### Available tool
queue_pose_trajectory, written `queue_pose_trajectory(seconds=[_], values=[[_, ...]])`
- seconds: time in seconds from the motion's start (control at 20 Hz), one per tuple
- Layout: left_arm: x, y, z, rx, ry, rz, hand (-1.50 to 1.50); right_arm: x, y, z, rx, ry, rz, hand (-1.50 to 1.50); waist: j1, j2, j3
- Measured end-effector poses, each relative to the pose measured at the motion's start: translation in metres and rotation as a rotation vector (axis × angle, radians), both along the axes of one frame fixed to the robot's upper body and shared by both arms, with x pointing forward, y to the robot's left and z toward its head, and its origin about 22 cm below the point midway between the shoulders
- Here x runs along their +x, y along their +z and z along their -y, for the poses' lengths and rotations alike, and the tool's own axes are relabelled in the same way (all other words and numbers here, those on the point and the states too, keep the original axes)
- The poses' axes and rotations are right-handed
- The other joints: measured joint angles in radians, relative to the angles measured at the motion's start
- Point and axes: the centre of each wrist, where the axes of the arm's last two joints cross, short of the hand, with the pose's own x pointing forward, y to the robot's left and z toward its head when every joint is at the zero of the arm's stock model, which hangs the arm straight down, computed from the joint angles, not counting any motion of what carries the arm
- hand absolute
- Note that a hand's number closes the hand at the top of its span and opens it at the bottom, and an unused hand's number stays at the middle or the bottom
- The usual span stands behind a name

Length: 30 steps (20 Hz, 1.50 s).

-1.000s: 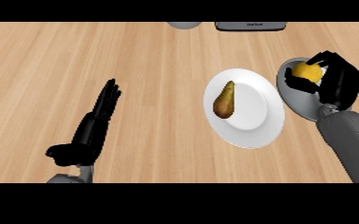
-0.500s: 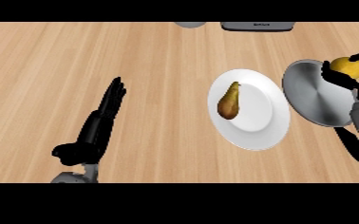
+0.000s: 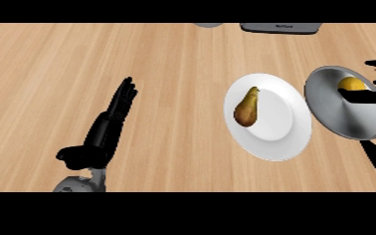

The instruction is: Pick the lemon from the plate and place it in the pan

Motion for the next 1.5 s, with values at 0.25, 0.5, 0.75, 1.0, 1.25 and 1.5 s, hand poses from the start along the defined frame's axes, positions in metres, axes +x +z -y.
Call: queue_pose_trajectory(seconds=[0.25, 0.5, 0.75, 1.0, 1.25, 1.5], values=[[-0.001, -0.003, 0.002, -0.003, -0.013, 0.005, 0.00, 0.007, 0.000, -0.003, 0.123, 0.087, -0.043, -1.50, 0.008, 0.004, 0.002], [0.000, -0.002, 0.000, -0.002, -0.002, 0.007, 0.00, 0.012, 0.003, -0.007, 0.190, 0.113, 0.128, -1.50, -0.002, 0.001, 0.003], [0.000, -0.004, 0.000, 0.002, 0.013, -0.001, 0.00, 0.004, 0.008, 0.011, 0.288, 0.103, 0.292, -1.50, -0.018, -0.003, 0.002], [-0.004, -0.009, -0.010, 0.004, 0.027, -0.004, 0.00, -0.022, 0.009, 0.046, 0.424, 0.125, 0.367, -1.50, -0.035, -0.011, 0.000], [-0.002, -0.006, -0.011, 0.004, 0.041, -0.010, 0.00, -0.054, -0.004, 0.069, 0.552, 0.224, 0.398, -1.50, -0.050, -0.018, -0.002], [-0.005, -0.009, -0.008, 0.007, 0.052, -0.020, 0.00, -0.086, -0.020, 0.084, 0.603, 0.326, 0.400, -1.50, -0.055, -0.020, -0.003]])
